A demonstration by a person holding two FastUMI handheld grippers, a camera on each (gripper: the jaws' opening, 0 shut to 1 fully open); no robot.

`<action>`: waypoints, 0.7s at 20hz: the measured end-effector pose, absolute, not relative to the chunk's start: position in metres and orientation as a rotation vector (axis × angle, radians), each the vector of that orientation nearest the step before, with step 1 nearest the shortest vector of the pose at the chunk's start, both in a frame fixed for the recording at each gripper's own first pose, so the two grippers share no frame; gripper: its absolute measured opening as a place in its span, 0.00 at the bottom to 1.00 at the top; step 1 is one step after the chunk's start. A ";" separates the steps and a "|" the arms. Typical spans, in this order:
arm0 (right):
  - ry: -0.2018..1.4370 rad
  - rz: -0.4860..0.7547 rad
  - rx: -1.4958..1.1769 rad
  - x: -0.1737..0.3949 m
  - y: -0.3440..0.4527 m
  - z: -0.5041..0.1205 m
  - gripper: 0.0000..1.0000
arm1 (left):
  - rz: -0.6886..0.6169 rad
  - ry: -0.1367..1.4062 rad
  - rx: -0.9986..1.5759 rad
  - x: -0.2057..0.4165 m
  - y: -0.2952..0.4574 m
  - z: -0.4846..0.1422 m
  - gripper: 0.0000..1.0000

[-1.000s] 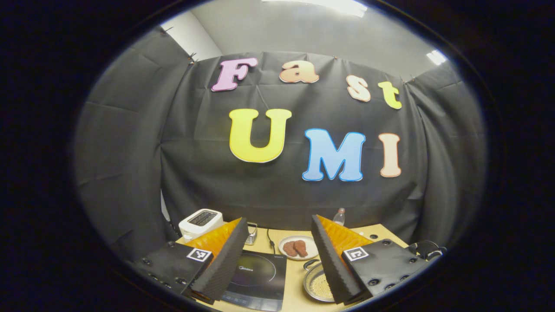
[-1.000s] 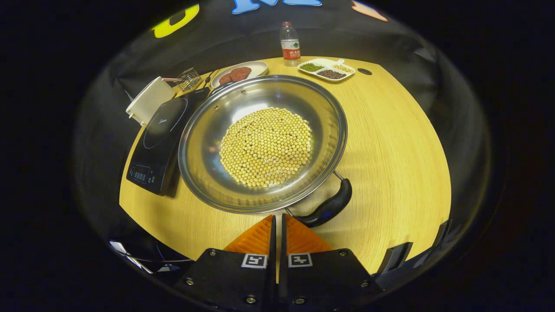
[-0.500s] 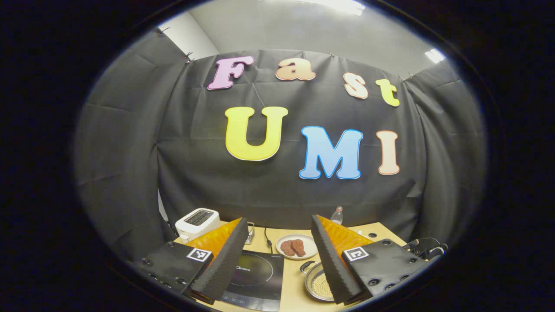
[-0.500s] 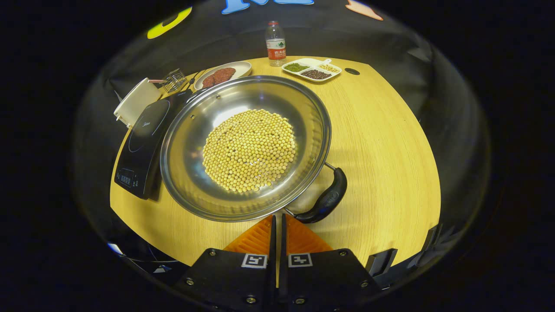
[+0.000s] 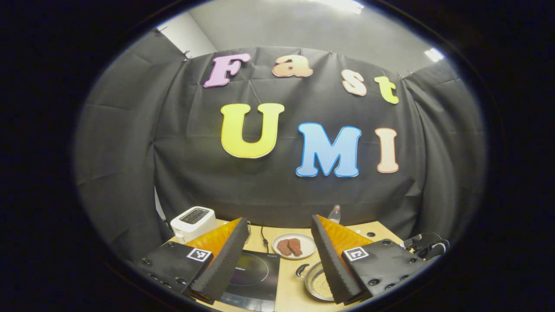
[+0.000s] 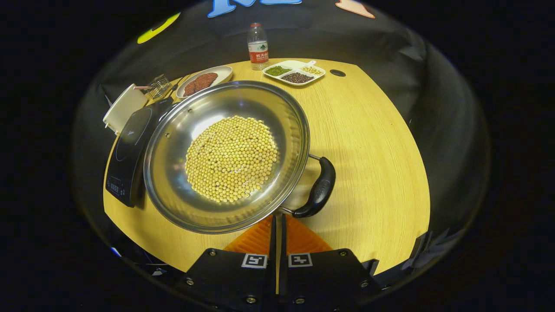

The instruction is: First push the handle of the pot to place it horizontally, then grasp the pot with both hands and set it on the induction cooktop.

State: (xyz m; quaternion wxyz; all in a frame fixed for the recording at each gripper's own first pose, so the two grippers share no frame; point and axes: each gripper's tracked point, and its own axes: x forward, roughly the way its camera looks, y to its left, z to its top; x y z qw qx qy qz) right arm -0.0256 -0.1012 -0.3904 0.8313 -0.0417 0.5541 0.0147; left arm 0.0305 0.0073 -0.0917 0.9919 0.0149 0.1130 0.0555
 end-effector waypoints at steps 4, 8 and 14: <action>1.179 0.023 -0.092 -0.016 -0.113 -0.392 0.04 | 0.112 0.232 0.035 0.034 0.002 -0.096 0.94; 1.185 0.000 -0.091 -0.008 -0.130 -0.396 0.04 | 0.113 0.237 0.034 0.038 -0.003 -0.097 0.95; 1.176 -0.020 -0.092 0.014 -0.146 -0.396 0.04 | 0.119 0.242 0.035 0.048 -0.011 -0.098 0.95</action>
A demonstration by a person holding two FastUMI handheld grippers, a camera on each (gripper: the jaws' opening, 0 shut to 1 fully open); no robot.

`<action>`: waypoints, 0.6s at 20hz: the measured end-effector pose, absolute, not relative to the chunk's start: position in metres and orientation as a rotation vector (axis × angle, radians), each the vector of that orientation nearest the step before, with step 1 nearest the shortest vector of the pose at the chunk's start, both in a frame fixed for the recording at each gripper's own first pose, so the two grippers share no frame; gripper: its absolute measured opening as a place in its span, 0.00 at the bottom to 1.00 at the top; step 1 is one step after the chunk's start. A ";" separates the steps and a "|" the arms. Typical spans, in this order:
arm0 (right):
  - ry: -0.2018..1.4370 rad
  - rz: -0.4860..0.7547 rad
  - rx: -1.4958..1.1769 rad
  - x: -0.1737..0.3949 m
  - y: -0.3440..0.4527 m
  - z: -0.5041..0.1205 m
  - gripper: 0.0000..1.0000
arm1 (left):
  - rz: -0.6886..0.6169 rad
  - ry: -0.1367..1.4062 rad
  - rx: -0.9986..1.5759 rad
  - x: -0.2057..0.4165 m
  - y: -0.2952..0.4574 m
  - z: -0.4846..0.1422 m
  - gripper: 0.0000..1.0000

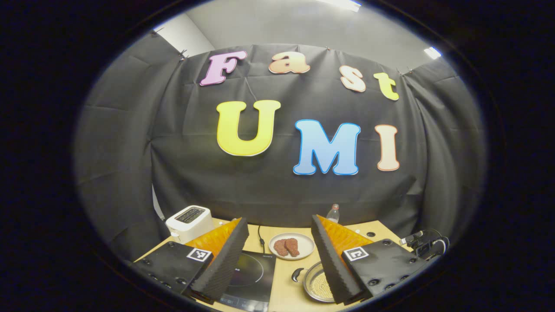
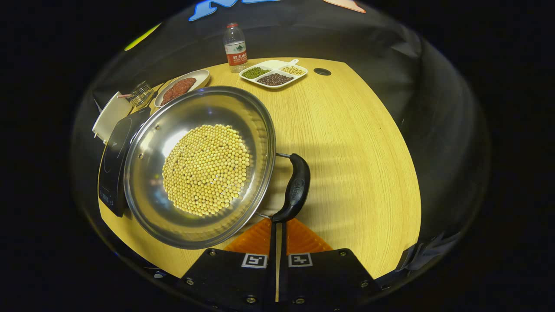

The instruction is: First push the handle of the pot to place it horizontally, then grasp the pot with both hands and set it on the induction cooktop.

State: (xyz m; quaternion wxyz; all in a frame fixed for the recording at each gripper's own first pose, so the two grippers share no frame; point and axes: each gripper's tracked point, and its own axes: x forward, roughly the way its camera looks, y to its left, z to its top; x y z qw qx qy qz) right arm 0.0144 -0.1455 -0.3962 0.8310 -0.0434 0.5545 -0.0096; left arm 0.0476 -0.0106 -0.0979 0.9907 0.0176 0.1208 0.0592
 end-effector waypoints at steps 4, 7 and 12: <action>1.162 -0.017 -0.131 0.033 -0.155 -0.395 0.04 | 0.121 0.242 0.042 0.055 -0.017 -0.101 0.95; 1.148 -0.010 -0.152 0.045 -0.160 -0.395 0.04 | 0.125 0.252 0.045 0.056 -0.020 -0.108 0.94; 1.132 -0.004 -0.155 0.055 -0.163 -0.397 0.04 | 0.128 0.260 0.044 0.061 -0.026 -0.113 0.95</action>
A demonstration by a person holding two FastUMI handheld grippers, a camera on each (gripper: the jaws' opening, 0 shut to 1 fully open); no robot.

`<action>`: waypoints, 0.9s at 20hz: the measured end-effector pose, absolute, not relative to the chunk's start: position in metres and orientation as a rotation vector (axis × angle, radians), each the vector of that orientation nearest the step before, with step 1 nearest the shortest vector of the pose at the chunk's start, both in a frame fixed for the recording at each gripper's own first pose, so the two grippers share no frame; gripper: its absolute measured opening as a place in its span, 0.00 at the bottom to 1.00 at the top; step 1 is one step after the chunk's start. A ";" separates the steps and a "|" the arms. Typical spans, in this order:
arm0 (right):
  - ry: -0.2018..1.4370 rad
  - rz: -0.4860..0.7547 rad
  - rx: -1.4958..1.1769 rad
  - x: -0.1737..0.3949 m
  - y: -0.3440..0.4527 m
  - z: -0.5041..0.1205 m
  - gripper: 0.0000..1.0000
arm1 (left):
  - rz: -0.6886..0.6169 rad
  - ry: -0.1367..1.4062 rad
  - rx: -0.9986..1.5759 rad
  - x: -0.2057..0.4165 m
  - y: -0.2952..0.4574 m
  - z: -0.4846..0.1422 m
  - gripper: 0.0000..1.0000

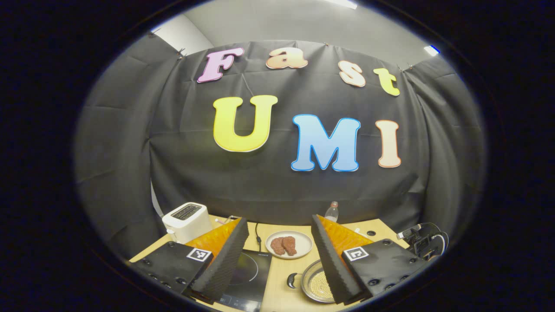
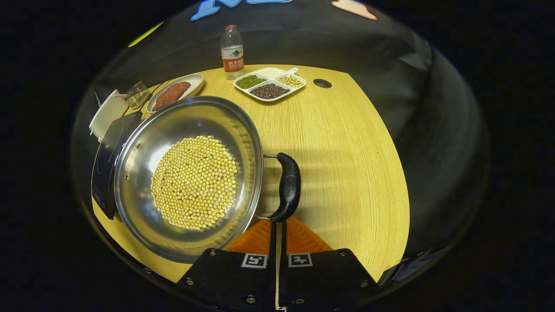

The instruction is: First push the handle of the pot to place it horizontally, then grasp the pot with both hands and set it on the induction cooktop.

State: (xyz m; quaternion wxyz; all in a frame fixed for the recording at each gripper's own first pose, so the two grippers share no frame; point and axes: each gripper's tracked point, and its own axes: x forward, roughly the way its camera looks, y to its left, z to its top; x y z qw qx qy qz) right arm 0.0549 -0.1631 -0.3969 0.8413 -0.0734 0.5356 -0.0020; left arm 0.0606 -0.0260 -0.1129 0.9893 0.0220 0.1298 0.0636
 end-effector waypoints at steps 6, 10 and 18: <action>1.092 -0.036 -0.134 0.050 -0.169 -0.388 0.04 | 0.103 0.263 0.036 0.048 -0.029 -0.115 0.95; 1.032 -0.094 -0.104 0.033 -0.176 -0.365 0.04 | 0.062 0.253 0.032 0.036 -0.027 -0.112 0.95; 0.755 -0.126 -0.047 -0.007 -0.146 -0.282 0.10 | -0.082 0.280 -0.008 0.002 -0.035 -0.124 0.95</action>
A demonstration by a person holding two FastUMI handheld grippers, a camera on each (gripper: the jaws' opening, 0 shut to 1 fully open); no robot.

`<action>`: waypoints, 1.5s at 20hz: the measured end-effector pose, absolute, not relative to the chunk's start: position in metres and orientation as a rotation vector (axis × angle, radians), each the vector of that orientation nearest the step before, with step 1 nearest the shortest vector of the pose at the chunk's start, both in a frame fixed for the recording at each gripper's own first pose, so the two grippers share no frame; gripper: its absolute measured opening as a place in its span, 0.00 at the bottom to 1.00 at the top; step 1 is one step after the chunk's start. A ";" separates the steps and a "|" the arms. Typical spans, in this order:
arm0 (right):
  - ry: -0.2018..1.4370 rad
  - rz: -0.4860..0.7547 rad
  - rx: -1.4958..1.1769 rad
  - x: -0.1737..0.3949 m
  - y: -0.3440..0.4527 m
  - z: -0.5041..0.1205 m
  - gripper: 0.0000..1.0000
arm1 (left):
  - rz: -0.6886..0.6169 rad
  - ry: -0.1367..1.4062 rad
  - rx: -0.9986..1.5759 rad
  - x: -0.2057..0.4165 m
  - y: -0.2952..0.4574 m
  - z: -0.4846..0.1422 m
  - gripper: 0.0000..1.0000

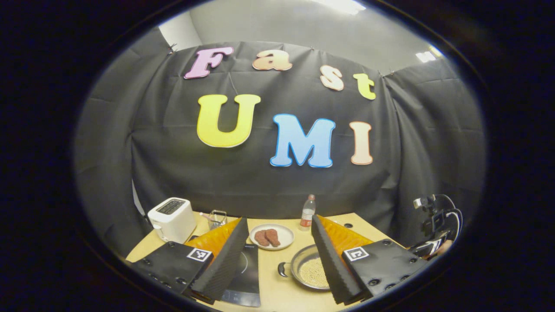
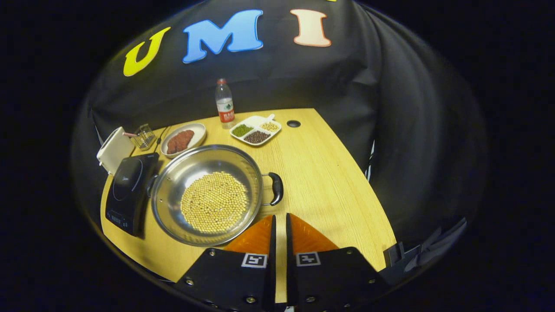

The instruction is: First push the handle of the pot to place it horizontally, then grasp the pot with both hands and set it on the induction cooktop.

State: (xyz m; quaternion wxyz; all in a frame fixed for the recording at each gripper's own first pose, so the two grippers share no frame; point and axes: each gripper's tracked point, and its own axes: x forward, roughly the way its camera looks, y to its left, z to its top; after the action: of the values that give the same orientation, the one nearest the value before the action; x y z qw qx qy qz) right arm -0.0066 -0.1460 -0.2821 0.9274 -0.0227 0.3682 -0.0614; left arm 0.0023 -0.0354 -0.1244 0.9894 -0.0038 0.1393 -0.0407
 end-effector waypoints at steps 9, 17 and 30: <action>0.511 0.004 -0.091 -0.003 -0.120 -0.228 0.98 | -0.104 0.313 -0.021 0.001 -0.071 -0.158 0.99; 0.480 0.007 -0.031 0.040 -0.141 -0.278 0.98 | -0.018 0.389 0.029 0.023 -0.075 -0.260 0.96; 0.572 -0.023 -0.073 0.091 -0.159 -0.385 0.98 | 0.036 0.601 0.067 0.066 -0.056 -0.436 0.98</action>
State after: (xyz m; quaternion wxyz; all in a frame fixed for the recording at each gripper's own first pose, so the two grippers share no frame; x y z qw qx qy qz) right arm 0.0908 -0.1593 -0.3851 0.9587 -0.0361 0.2818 -0.0111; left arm 0.0663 -0.0559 -0.4358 0.9544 0.0330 0.2962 0.0175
